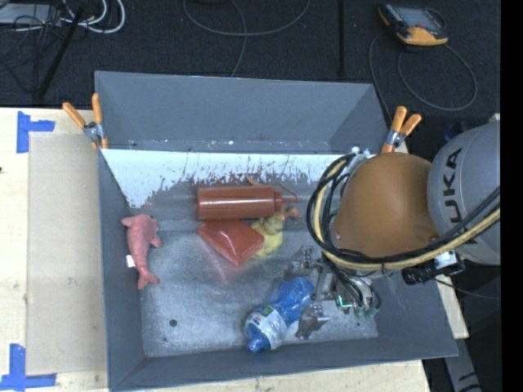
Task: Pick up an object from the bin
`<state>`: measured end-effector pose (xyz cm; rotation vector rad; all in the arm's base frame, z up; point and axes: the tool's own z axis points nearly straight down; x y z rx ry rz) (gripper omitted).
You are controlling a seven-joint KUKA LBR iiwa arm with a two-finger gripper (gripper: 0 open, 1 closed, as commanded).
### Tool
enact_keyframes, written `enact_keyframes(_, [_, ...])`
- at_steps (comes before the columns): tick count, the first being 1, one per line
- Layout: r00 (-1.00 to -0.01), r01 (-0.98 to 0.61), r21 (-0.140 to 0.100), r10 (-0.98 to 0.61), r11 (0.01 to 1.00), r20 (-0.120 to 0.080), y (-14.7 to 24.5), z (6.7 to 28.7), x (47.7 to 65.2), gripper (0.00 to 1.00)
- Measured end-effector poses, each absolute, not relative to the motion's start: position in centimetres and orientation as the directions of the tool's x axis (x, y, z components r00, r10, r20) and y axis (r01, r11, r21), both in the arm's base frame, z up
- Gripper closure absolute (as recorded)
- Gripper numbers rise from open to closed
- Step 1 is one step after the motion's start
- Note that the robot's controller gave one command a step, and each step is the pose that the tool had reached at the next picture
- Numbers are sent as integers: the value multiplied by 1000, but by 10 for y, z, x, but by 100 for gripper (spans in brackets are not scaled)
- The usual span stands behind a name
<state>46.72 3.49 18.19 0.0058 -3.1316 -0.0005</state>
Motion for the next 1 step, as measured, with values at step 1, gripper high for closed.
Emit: enact_keyframes(1, [-1000,-2,1,-2,1000,2,35,185,469,0])
